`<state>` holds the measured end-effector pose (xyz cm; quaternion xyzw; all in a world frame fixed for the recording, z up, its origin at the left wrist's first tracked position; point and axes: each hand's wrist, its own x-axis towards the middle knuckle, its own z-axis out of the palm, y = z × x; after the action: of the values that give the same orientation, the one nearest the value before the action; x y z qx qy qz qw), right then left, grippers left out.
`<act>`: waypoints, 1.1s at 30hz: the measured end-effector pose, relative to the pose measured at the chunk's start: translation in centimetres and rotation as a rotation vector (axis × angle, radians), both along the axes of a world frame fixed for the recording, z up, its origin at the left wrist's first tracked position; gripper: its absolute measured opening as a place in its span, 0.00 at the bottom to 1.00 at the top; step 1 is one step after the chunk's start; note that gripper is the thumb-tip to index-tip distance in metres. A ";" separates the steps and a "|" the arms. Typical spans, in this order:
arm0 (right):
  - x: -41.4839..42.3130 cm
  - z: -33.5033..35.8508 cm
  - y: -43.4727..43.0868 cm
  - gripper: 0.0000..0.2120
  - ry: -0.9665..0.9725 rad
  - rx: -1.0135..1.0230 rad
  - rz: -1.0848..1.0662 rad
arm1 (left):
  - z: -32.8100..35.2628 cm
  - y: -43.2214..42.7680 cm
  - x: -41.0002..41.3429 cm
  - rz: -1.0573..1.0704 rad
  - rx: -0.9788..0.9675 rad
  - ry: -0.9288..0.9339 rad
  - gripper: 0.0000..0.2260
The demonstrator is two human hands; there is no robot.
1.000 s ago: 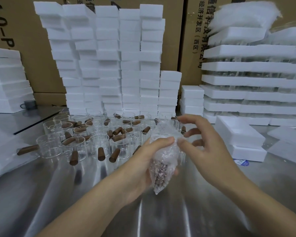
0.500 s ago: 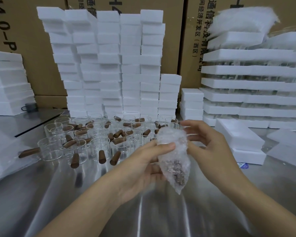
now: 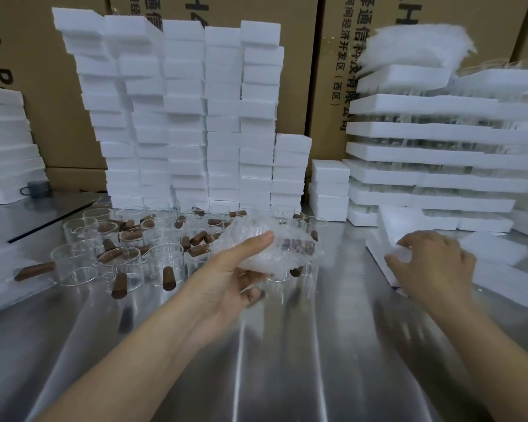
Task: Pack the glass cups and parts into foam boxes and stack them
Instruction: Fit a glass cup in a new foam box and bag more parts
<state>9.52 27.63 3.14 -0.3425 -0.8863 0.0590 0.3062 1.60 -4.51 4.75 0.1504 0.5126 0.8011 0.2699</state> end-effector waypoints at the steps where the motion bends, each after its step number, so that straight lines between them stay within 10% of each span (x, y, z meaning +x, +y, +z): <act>1: 0.0 0.4 -0.1 0.19 0.010 0.004 0.032 | 0.2 -0.1 0.1 0.026 0.021 -0.006 0.31; 10: 0.8 4.0 -6.2 0.07 0.459 -0.311 0.680 | 1.5 -1.0 -0.4 0.274 0.372 -0.023 0.38; 20: 2.1 5.0 -6.8 0.17 -0.207 -0.303 0.980 | 2.0 -1.7 -0.7 0.495 0.311 0.153 0.39; 33: 0.8 2.6 -7.2 0.07 -0.499 -0.234 0.863 | 0.4 0.4 2.3 0.256 -0.142 0.692 0.33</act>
<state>10.33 20.46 5.79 0.0189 -0.9806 0.1951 -0.0073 3.89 -4.11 5.13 0.3277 0.6425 0.6926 -0.0119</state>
